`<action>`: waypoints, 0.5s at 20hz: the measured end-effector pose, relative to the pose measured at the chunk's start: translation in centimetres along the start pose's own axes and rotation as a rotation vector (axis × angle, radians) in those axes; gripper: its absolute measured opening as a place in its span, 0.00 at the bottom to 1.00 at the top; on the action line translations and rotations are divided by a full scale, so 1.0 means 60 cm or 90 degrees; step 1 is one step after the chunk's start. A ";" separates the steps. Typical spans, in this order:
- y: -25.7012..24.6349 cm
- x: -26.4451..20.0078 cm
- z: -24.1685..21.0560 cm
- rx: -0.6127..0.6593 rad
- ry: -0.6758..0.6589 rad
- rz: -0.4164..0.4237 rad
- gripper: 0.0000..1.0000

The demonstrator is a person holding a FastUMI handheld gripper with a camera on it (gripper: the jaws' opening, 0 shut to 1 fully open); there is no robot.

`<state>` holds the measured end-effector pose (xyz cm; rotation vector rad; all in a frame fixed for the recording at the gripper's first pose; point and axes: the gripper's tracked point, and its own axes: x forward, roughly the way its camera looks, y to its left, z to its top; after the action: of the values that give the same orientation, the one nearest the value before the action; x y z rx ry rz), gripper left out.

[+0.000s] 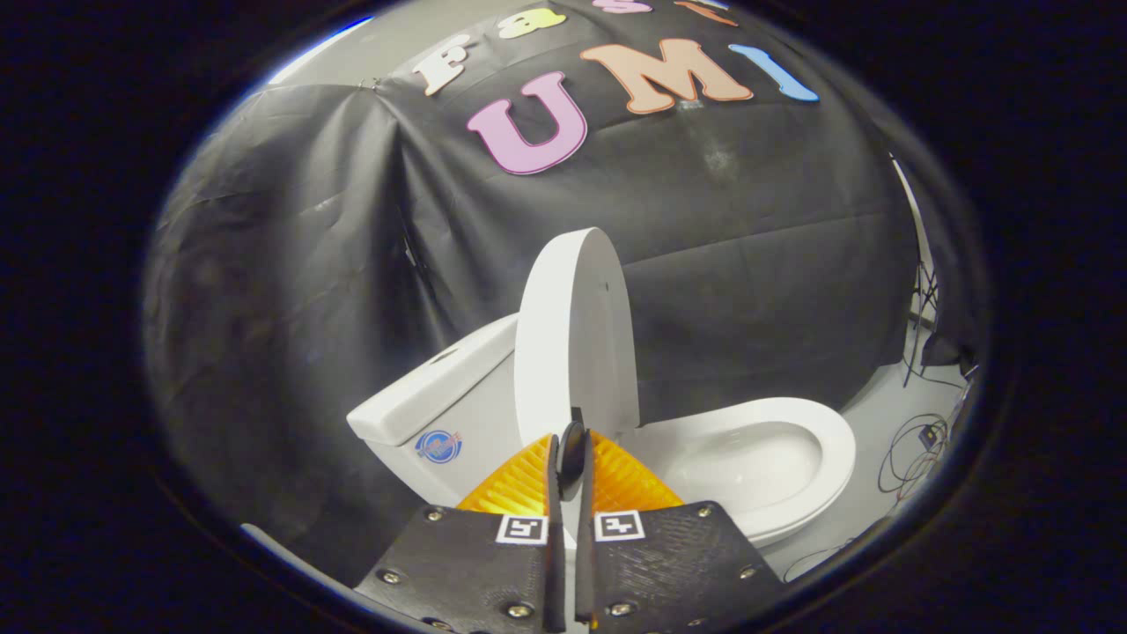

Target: Open the toilet lid.

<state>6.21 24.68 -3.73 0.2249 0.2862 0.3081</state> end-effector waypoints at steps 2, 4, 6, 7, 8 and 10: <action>0.005 0.001 0.002 0.000 0.000 0.002 0.05; 0.011 0.001 0.000 -0.003 -0.002 0.005 0.05; 0.018 0.003 -0.003 -0.014 -0.003 0.006 0.05; 0.020 0.002 -0.003 -0.020 -0.003 0.006 0.05; 0.022 0.003 -0.002 -0.021 -0.003 0.005 0.05; 0.020 0.003 -0.004 -0.017 -0.005 0.006 0.05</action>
<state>5.99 25.90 -3.67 0.2019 0.2739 0.3208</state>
